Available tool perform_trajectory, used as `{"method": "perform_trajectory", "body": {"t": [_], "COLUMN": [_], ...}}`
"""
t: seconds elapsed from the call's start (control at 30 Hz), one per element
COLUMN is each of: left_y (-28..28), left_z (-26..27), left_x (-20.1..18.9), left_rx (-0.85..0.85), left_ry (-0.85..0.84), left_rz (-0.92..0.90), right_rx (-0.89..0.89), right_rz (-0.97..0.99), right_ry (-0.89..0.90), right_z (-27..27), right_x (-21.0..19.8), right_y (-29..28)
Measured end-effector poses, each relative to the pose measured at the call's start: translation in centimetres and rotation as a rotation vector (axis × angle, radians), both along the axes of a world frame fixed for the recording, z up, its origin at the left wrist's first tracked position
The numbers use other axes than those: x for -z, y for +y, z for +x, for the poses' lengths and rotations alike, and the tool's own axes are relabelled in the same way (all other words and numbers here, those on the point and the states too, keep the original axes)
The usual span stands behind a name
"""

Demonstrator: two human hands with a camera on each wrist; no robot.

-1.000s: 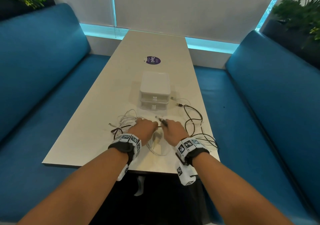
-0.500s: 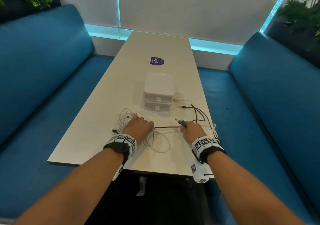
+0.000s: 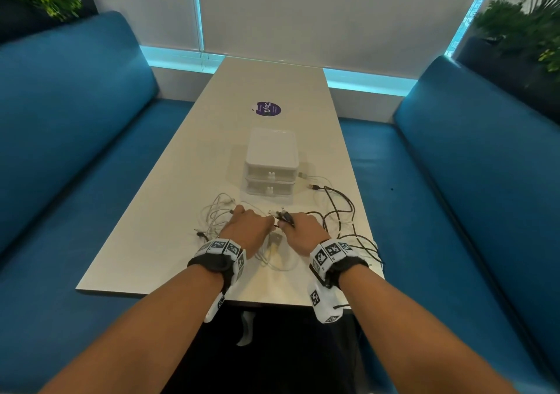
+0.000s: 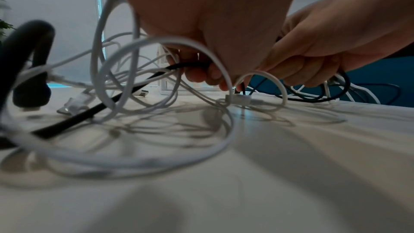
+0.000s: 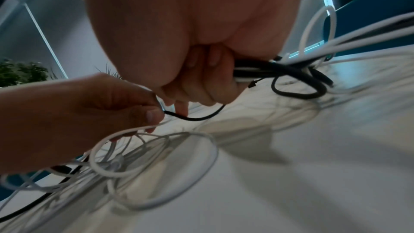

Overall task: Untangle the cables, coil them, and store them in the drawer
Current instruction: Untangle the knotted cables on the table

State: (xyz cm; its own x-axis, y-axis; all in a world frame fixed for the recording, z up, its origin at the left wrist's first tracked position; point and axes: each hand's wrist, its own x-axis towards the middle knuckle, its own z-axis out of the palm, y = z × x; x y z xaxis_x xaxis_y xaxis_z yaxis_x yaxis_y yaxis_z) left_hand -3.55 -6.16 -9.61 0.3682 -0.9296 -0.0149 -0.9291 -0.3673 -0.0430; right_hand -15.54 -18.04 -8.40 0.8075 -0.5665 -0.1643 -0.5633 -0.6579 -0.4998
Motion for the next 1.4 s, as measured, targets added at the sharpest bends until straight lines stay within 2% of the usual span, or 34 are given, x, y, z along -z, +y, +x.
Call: {"method": "perform_trajectory", "body": {"t": [0.13,0.27,0.47,0.53,0.73,0.97,1.13,1.3,1.4], "left_y": [0.4,0.5,0.6,0.8,2.2,1.4,0.5,0.3,0.5], "left_z": [-0.2,-0.1,0.1,0.6,2.3,1.0,-0.1,-1.0,-0.7], "left_x": [-0.2,-0.4,-0.8,-0.8,-0.4,-0.5,-1.2,-1.4,-0.9], "left_rx": [0.005,0.029,0.025,0.004,-0.033,0.011,0.046,0.074,0.066], "left_ry": [-0.025,0.025,0.034,0.059,-0.02,-0.055,-0.089,-0.07,-0.072], "left_rz": [-0.022,-0.034,0.022,0.038,0.064,0.077,0.071,0.053,0.087], "right_rx": [-0.03,-0.087,-0.069,-0.047,0.144,0.236,0.046,-0.064,-0.07], "right_rz": [0.047,0.062,0.017,-0.014,-0.14,-0.115,-0.053,0.004,0.007], "right_ry": [-0.049,-0.064,0.003,0.027,0.167,0.039,-0.085,-0.04,-0.002], "right_z": [-0.7,-1.2,-1.0,-1.4,-4.3,-3.3,-1.4,-1.0,-1.2], "right_x": [0.4,0.1,-0.2,-0.4,-0.2,-0.9,-0.8,0.0,0.2], "right_y": [-0.1,0.0,-0.7,-1.4,-4.4,-3.3,-0.6,0.0,-0.2]}}
